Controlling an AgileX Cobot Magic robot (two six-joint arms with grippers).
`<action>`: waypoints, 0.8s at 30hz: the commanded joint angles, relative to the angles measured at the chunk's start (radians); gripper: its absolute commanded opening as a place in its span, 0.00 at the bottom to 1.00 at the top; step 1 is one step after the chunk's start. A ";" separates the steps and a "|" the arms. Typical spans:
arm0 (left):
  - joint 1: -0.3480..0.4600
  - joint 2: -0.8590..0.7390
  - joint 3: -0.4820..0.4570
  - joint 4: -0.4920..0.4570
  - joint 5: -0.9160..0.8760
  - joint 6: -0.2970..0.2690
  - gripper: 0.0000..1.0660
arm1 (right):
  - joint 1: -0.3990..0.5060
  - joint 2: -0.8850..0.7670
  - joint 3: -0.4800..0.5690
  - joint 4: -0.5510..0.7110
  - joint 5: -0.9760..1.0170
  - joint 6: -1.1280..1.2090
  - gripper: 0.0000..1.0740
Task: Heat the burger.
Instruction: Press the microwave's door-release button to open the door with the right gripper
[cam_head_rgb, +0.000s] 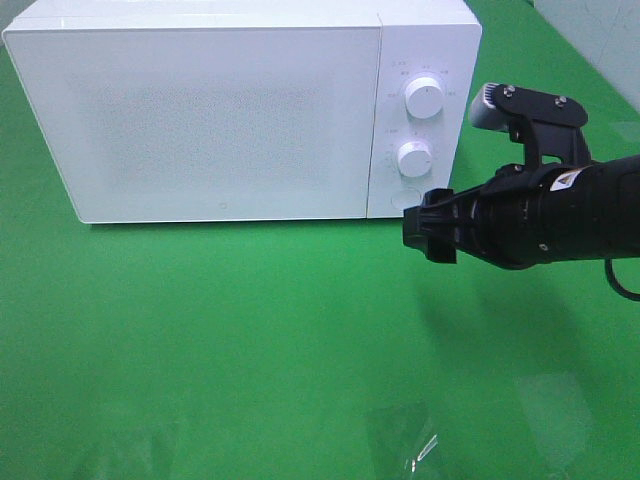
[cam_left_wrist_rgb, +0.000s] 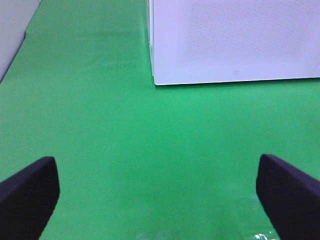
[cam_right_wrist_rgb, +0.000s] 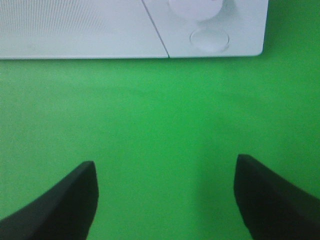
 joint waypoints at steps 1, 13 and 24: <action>0.000 -0.024 0.003 -0.003 -0.010 -0.001 0.94 | -0.049 -0.076 -0.001 -0.074 0.201 -0.064 0.69; 0.000 -0.024 0.003 -0.003 -0.010 -0.001 0.94 | -0.074 -0.373 -0.060 -0.331 0.676 0.119 0.69; 0.000 -0.024 0.003 -0.003 -0.010 -0.001 0.94 | -0.074 -0.740 -0.059 -0.421 0.940 0.161 0.71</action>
